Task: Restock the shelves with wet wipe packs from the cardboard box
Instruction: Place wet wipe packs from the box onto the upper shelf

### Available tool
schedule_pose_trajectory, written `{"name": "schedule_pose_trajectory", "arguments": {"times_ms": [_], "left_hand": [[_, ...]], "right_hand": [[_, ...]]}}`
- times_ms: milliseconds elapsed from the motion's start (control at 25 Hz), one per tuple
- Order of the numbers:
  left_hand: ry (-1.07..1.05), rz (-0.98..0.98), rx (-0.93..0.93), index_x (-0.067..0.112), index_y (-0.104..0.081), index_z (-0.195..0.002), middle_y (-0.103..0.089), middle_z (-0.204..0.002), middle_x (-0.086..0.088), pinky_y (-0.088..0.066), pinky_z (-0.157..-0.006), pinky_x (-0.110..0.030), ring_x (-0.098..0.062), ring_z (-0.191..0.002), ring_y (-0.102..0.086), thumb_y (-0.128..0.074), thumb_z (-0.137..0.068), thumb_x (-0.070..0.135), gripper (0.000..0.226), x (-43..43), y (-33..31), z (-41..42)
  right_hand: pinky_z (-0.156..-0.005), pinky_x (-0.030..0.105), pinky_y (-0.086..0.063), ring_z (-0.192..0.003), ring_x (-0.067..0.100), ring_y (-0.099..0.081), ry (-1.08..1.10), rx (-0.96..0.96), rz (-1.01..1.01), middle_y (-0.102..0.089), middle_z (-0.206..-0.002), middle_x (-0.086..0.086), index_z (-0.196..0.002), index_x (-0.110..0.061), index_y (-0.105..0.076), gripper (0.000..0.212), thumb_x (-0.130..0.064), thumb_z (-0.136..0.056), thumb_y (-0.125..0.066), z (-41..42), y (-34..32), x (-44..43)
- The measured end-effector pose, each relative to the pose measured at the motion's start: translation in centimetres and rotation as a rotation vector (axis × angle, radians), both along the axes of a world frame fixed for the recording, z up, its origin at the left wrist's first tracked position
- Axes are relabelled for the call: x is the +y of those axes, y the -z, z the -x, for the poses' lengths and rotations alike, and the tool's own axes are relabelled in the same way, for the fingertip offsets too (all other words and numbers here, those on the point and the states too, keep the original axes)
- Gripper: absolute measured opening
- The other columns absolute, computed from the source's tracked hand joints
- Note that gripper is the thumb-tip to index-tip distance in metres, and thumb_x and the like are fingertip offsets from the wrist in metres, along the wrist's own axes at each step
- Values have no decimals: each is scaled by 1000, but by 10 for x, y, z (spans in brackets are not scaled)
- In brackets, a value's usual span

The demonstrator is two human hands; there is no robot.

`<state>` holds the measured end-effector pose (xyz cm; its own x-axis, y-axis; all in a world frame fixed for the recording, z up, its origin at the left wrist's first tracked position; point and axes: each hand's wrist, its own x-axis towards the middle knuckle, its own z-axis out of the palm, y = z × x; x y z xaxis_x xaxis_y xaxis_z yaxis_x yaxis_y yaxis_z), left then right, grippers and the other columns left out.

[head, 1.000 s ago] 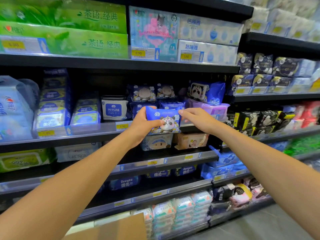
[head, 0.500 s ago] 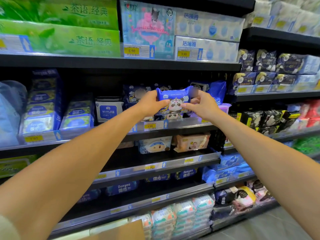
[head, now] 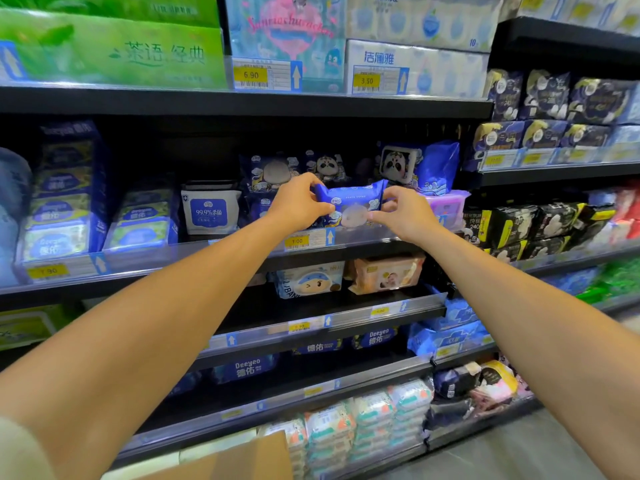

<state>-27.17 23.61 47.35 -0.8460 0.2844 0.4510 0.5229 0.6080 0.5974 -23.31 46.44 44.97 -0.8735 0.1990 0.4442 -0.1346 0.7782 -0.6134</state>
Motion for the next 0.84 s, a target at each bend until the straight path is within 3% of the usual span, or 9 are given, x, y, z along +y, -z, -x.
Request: {"name": "schedule_pose_trajectory", "arguments": {"times_ms": [120, 200, 360, 520, 640, 840], "left_hand": [[-5, 69, -24, 16, -62, -115, -72, -101, -4, -60, -80, -40, -22, -98, -70, -81, -89, 28, 34, 0, 7, 2], [-15, 90, -40, 19, -63, -114, -71, -100, -1, -60, -85, -46, -22, -96, -71, -80, -89, 32, 33, -1, 11, 4], [-18, 116, -42, 22, -61, -116, -70, -101, 3, -60, -87, -49, -21, -98, -70, -79, -90, 35, 34, -3, 10, 2], [-6, 145, -43, 24, -52, -136, -67, -127, -1, -59, -92, -45, -19, -109, -66, -78, -89, 36, 55, -9, 10, -11], [-48, 251, 29, 26, -37, -153, -54, -148, -4, -53, -100, -51, -27, -129, -56, -76, -89, 43, 77, -24, 16, -29], [-122, 541, 305, 24, -24, -162, -26, -168, -3, -32, -118, -54, -29, -156, -21, -70, -93, 50, 87, -66, 48, -82]], "right_hand": [[-102, 46, -40, -96, 13, -55, 89, -43, -166, -65, -94, -18, -106, -30, -64, 31, -52, -86, -73, 3, 9, 3], [-112, 54, -32, -98, 15, -54, 105, -66, -196, -65, -98, -17, -107, -30, -62, 27, -51, -92, -65, 4, 14, 2], [-108, 57, -39, -112, 24, -60, 71, -97, -216, -68, -115, -6, -116, -27, -61, 35, -55, -94, -58, 3, 18, 3], [-101, 57, -47, -121, 30, -58, 77, -71, -223, -66, -126, -2, -128, -27, -58, 64, -67, -79, -54, -13, 17, -3], [-113, 61, -32, -143, 31, -40, 180, -39, -357, -45, -155, 2, -155, -23, -35, 80, -54, -87, -63, -36, 26, -13], [-120, 59, -20, -151, 26, -25, 184, -32, -496, -30, -164, 2, -158, -26, -29, 82, -51, -89, -66, -81, 54, -50]]}}
